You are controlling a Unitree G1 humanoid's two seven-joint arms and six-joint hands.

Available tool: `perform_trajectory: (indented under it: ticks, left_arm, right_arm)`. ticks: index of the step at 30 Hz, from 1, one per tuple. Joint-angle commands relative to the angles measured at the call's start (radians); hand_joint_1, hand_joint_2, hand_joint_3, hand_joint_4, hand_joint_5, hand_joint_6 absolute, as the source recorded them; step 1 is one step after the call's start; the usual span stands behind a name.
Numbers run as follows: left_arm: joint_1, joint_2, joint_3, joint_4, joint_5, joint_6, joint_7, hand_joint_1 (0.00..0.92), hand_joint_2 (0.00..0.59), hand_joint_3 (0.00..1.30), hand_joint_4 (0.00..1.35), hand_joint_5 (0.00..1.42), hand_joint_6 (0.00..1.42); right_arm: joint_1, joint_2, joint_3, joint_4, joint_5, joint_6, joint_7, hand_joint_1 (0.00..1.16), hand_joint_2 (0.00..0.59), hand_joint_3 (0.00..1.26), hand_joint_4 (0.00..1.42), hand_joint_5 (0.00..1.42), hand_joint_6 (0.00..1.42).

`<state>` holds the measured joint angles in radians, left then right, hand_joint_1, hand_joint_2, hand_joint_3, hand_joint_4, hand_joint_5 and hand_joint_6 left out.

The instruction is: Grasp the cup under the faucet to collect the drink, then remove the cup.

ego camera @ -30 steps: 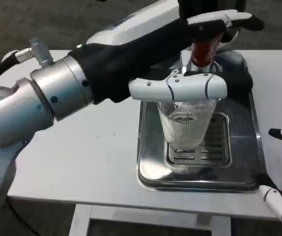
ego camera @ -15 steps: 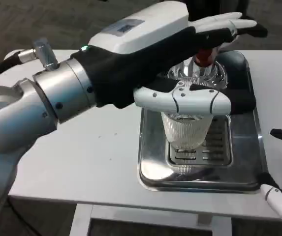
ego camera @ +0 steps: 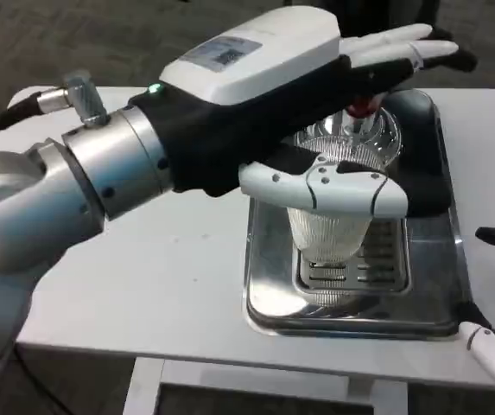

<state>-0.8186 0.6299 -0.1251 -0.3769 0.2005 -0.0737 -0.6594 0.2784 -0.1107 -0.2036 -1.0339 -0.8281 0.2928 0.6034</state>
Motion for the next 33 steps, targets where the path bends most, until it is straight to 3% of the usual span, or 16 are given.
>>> perform_trajectory:
  ticks: [1, 22, 33]
  left_arm:
    - [0.024, 0.009, -0.015, 0.002, 0.009, -0.031, -0.016, 0.000, 0.133, 0.12, 0.03, 0.10, 0.16]
    - [0.026, 0.016, -0.027, -0.014, 0.024, -0.044, -0.025, 0.000, 0.131, 0.12, 0.02, 0.08, 0.14]
    - [0.026, 0.024, -0.029, -0.006, 0.021, -0.056, -0.033, 0.000, 0.131, 0.12, 0.02, 0.07, 0.13]
  right_arm:
    - [0.015, -0.002, 0.000, -0.013, 0.012, 0.006, 0.007, 0.37, 0.452, 0.10, 0.00, 0.00, 0.11]
    - [0.015, -0.009, -0.009, -0.013, 0.047, 0.017, 0.000, 0.37, 0.452, 0.10, 0.00, 0.00, 0.11]
    - [0.020, 0.002, -0.044, -0.013, 0.185, 0.006, -0.058, 0.36, 0.423, 0.08, 0.02, 0.08, 0.18]
